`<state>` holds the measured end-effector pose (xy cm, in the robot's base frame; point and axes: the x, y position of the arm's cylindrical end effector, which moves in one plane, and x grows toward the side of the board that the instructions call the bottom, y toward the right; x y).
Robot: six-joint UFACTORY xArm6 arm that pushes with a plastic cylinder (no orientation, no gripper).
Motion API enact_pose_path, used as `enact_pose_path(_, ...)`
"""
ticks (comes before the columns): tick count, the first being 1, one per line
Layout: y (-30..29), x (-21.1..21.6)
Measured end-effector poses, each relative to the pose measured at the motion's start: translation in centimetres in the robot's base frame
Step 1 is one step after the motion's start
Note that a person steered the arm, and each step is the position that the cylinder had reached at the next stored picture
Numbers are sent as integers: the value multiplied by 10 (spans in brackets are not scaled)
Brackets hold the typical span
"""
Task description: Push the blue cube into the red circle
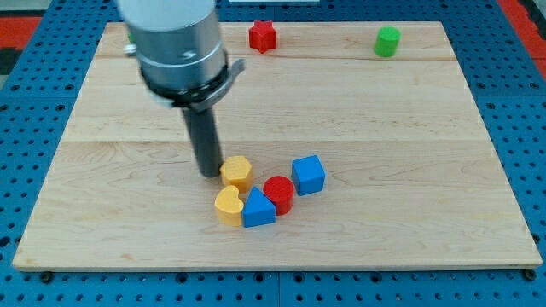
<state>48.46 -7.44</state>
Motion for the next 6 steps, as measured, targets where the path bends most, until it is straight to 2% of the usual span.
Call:
enact_pose_path(1,4,-20)
enact_pose_path(2,15,4)
enact_pose_path(3,30,-8)
enact_pose_path(4,99,-48)
enact_pose_path(5,148,-45)
enact_pose_path(6,172,-29)
